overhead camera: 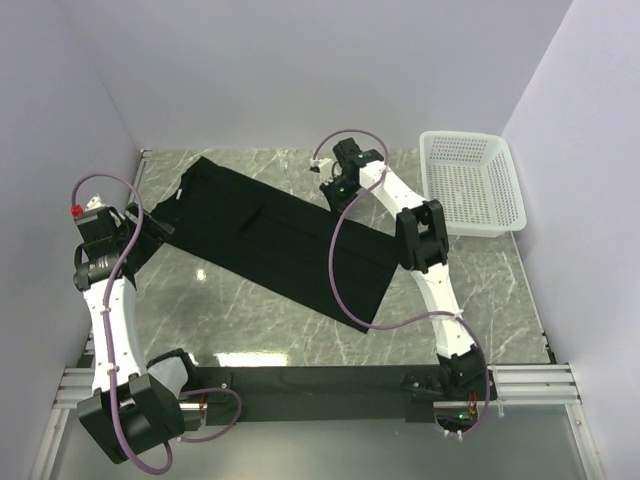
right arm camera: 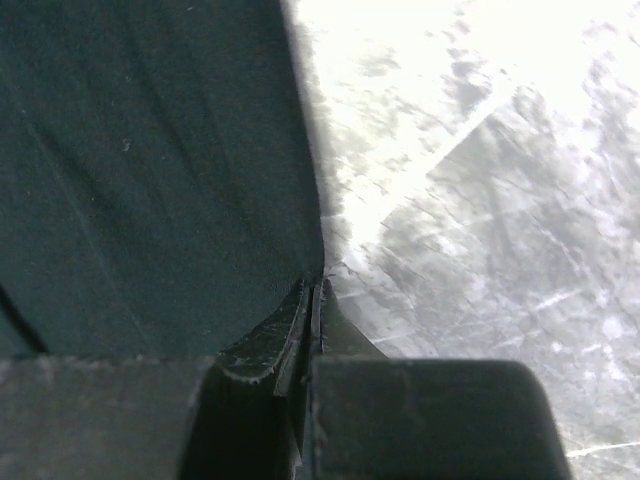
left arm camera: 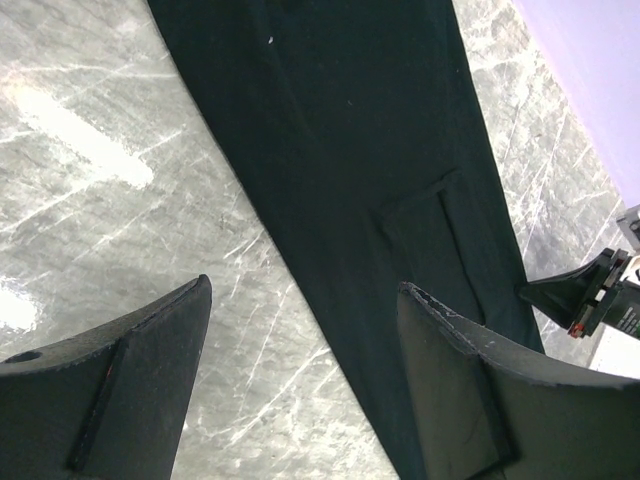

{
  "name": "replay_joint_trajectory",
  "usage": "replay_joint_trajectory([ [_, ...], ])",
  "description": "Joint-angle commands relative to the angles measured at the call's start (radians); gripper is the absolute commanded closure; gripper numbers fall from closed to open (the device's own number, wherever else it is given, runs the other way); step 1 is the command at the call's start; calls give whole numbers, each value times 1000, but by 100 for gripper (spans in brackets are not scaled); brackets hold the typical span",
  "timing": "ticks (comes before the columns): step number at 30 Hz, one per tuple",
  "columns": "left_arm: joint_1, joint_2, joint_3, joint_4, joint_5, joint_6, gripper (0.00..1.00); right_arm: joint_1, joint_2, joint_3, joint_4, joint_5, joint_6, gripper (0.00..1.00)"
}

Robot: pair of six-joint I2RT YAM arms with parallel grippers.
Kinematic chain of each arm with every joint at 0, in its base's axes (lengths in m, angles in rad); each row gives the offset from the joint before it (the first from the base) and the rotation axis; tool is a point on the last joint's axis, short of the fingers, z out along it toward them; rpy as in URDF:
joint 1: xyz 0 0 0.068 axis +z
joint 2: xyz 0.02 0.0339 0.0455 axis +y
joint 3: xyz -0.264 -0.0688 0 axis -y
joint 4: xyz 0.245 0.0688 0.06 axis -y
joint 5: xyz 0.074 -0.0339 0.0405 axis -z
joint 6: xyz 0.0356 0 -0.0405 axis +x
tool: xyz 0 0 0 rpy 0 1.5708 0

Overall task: Fold and stack the t-shirts
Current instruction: Fold the tshirt

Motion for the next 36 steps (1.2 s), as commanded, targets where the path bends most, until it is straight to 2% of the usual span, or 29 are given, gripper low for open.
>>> replay_joint_trajectory([
  [1,3,-20,-13,33,27,-14,20,-61,-49,-37,37,27,63,100],
  [11,3,17,-71,94,71,-47,21,-158,-106,-137,106,71,135,100],
  [19,3,120,-154,224,117,-138,23,-172,-157,-239,132,71,134,100],
  [20,0,135,-177,264,116,-176,26,-172,-161,-238,132,68,132,98],
  [21,-2,172,-188,290,111,-196,27,-174,-167,-236,127,58,125,79],
  [24,-54,262,-217,388,73,-267,31,-174,-232,-273,167,31,122,50],
  [27,-121,377,-194,462,9,-316,33,-172,-304,-285,186,1,114,40],
  [31,-170,542,-101,482,-90,-349,38,-174,-414,-336,201,-65,105,39],
  [36,-181,736,48,438,-206,-366,43,-172,-531,-431,244,-140,106,39],
])
